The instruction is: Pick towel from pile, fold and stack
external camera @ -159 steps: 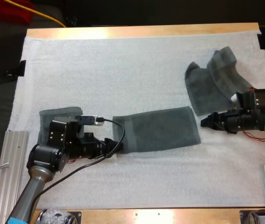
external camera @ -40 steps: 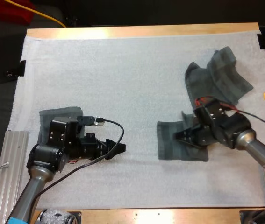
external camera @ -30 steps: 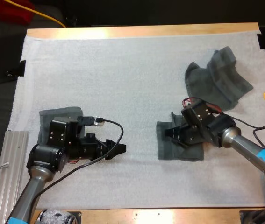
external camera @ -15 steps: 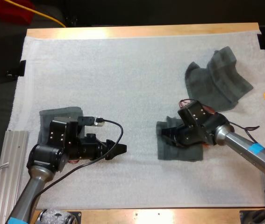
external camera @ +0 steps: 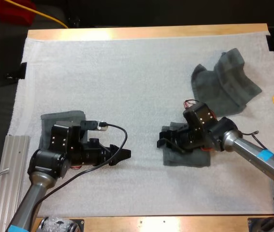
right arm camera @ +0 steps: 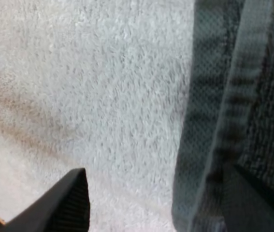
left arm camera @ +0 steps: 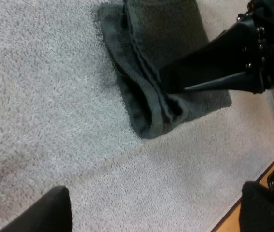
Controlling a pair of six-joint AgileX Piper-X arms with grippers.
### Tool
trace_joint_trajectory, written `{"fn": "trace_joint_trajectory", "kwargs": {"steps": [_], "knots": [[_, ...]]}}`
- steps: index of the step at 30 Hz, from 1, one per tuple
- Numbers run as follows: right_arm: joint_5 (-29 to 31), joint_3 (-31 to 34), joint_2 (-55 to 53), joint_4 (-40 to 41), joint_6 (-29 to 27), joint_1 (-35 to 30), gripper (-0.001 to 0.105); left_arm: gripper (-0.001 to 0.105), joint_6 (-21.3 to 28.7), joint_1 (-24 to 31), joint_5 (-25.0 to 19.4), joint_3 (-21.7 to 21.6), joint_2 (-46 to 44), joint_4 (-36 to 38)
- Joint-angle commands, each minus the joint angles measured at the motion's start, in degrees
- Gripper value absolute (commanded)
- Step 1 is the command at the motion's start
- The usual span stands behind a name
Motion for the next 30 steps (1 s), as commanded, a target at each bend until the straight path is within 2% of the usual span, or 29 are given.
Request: {"fn": "trace_joint_trajectory", "kwargs": {"steps": [1,10,13,21,28,30], "knots": [[-0.89,0.16,-0.62,-0.27,0.30,0.67,0.058,0.069,0.32,0.12,0.54,-0.13,-0.47,-0.51],[-0.54,1.14,-0.82,-0.28,0.29,2.92,0.058,0.069,0.32,0.12,0.54,-0.13,-0.47,-0.51],[1.55,1.14,-2.24,-0.28,0.17,2.92,0.058,0.069,0.32,0.12,0.88,-0.13,-0.47,-0.51],[10.92,1.14,-11.00,1.52,-0.97,2.92,0.058,0.069,0.40,0.12,0.87,-0.13,-0.47,-0.51],[11.41,1.14,-17.66,2.26,-1.49,2.92,0.059,0.069,0.40,0.12,0.87,-0.13,-0.47,-0.58],[11.41,1.14,-20.29,3.77,-2.03,2.92,0.065,0.069,0.40,0.12,0.87,-0.13,-0.47,-0.58]]}}
